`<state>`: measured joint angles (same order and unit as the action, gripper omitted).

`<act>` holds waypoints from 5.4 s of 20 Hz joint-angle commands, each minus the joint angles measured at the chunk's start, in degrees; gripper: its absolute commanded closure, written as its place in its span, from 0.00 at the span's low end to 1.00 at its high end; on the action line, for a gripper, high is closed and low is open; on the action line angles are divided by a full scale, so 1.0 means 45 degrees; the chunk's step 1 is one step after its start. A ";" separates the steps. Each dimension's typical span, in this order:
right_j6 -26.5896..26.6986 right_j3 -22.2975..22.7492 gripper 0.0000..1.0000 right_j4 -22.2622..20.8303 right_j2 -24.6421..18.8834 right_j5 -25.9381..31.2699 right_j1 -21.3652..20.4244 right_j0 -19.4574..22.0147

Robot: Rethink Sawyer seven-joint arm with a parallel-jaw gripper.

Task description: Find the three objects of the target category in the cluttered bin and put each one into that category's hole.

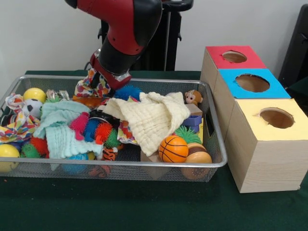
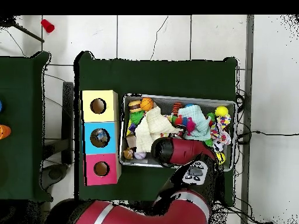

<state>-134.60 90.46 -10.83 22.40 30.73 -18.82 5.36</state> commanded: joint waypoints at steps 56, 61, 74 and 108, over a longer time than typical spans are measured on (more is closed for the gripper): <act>-0.2550 0.1862 1.00 0.5477 -0.3185 -0.1371 -0.1556 -0.2131; -0.2396 0.1800 1.00 0.5802 -0.3144 -0.1226 -0.1514 -0.2196; -0.1786 0.1353 0.00 0.5072 -0.2164 -0.1298 -0.1068 -0.2397; -0.0553 0.1158 0.00 0.3438 0.0028 0.2031 -0.2717 -0.2554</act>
<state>-134.60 95.26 8.61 24.04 37.97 -34.72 -9.11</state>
